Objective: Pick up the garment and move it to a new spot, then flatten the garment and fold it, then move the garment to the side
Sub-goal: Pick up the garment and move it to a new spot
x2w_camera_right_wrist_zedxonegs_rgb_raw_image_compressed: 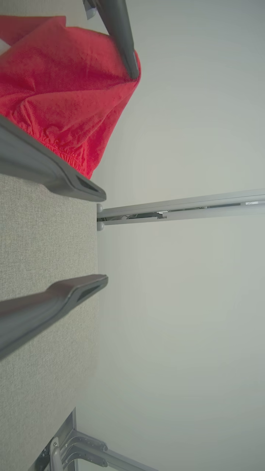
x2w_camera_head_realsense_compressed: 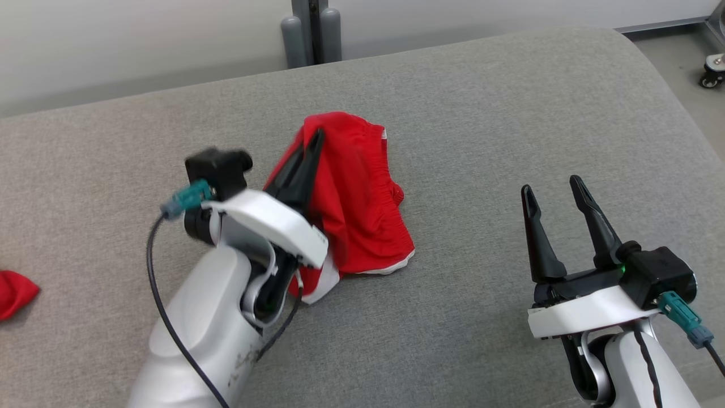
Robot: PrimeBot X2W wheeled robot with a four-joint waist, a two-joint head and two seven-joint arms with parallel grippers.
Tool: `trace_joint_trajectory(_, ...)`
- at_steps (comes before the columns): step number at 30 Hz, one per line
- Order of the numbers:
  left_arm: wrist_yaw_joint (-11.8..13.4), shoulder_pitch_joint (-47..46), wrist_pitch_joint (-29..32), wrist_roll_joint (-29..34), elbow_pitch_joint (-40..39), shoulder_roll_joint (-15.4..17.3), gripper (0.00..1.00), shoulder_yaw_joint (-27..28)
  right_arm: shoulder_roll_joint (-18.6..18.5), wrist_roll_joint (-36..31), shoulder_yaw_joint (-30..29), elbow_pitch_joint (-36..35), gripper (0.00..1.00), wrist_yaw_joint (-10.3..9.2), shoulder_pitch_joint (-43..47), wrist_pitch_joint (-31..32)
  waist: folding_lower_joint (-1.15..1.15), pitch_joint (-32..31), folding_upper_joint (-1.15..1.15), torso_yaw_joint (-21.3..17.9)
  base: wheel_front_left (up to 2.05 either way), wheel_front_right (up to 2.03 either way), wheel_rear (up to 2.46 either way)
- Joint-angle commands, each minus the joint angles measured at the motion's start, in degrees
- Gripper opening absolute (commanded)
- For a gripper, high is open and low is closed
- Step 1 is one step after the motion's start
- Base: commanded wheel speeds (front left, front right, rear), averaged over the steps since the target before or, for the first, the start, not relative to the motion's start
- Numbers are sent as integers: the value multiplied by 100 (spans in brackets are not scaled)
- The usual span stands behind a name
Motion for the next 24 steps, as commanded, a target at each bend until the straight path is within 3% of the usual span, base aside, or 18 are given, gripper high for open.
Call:
trace_joint_trajectory(1,69,120,-145,37,126,23,0,-42,-23,-21,-26,-41,100,7,38,-29,0,13,0,43,0,0,0)
trace_joint_trajectory(5,182,371,-515,130,568,21,0,-130,-23,-61,-107,-9,100,7,117,-29,0,21,0,193,0,0,0)
trace_joint_trajectory(6,168,427,-568,95,671,19,42,-146,-24,-79,-117,2,100,7,130,-29,0,11,0,238,0,0,0)
trace_joint_trajectory(7,137,442,-623,88,745,15,100,-178,-24,-93,-121,12,100,7,134,-29,0,-2,0,284,0,0,0)
trace_joint_trajectory(14,151,544,-964,461,658,19,100,-173,-26,-164,-78,49,100,7,210,-30,0,-143,0,597,0,0,0)
trace_joint_trajectory(24,740,1822,-979,1931,-1517,47,100,1102,-25,-21,-251,60,100,5,334,-29,0,-353,0,1001,0,0,0)
